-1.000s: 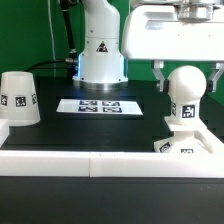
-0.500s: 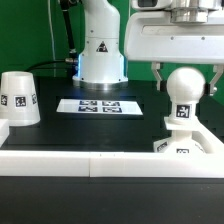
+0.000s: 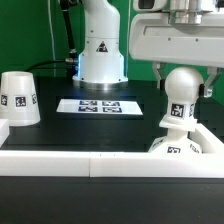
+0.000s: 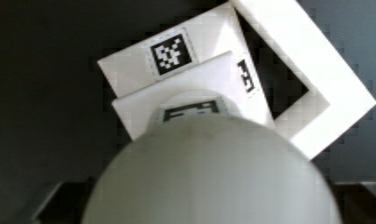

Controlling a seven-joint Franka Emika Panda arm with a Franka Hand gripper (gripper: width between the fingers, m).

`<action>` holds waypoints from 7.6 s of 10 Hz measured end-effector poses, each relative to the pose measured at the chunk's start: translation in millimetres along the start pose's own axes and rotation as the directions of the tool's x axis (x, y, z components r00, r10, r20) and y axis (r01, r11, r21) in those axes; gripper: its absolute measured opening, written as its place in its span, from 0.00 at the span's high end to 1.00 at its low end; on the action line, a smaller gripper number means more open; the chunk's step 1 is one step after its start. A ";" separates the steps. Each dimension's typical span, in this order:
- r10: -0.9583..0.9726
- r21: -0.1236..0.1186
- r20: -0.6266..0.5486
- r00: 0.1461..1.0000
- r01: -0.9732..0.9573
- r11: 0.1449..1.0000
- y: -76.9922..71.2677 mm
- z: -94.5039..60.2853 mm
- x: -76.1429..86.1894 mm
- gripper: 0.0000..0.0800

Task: Assemble lamp

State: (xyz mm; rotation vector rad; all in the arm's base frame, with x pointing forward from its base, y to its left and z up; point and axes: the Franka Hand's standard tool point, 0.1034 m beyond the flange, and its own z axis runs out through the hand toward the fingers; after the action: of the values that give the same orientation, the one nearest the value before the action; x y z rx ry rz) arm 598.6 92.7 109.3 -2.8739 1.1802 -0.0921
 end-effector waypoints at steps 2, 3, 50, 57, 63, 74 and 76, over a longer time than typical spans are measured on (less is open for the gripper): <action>-0.001 0.000 0.000 1.000 0.001 1.000 -0.2 0.1 -0.3 0.13; -0.025 0.002 -0.005 1.000 0.025 1.000 -0.7 -0.8 -2.2 0.13; -0.395 -0.022 -0.101 0.913 0.395 0.918 306.4 -8.0 43.7 0.13; -0.474 -0.032 -0.105 0.874 0.473 0.880 306.2 -10.7 49.6 0.13; -0.554 -0.055 -0.085 0.828 0.552 0.832 297.4 -2.4 77.9 0.13; -0.518 -0.057 -0.078 0.852 0.515 0.855 307.6 6.1 44.1 0.13; -0.519 -0.068 -0.069 0.852 0.515 0.855 314.2 12.3 38.3 0.13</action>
Offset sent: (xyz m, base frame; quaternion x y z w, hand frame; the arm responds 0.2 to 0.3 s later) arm -0.0271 0.0026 0.0125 -0.0202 0.0484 -0.1236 0.9909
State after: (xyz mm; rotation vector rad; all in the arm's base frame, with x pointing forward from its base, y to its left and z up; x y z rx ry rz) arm 406.3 -157.6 81.8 -3.1722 0.3787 -0.2024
